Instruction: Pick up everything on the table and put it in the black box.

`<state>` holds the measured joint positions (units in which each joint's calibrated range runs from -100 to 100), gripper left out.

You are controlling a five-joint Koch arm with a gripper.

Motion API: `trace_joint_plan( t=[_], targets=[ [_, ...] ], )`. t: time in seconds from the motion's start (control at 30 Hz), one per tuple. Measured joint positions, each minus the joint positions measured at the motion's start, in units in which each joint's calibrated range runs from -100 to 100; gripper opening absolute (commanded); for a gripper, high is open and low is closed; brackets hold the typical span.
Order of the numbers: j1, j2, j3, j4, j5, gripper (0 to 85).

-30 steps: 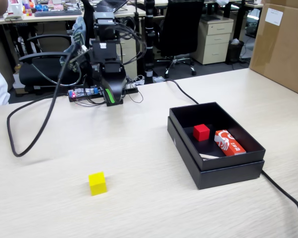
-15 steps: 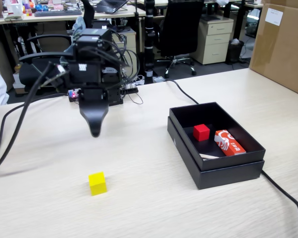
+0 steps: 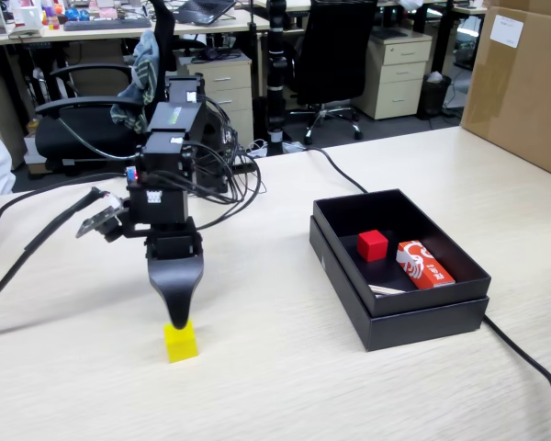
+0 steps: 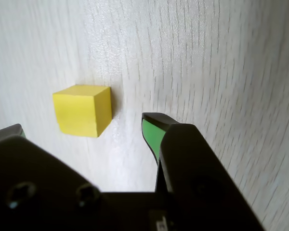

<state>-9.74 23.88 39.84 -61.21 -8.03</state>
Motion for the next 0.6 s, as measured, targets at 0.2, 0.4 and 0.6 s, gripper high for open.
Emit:
trace_joint_plan(
  t=[0.2, 0.4, 0.6],
  targets=[
    [0.2, 4.8, 2.1, 1.6, 0.0, 47.7],
    [0.0, 7.9, 4.1, 1.9, 0.0, 47.6],
    [0.0, 9.1, 5.3, 1.9, 0.0, 47.3]
  ],
)
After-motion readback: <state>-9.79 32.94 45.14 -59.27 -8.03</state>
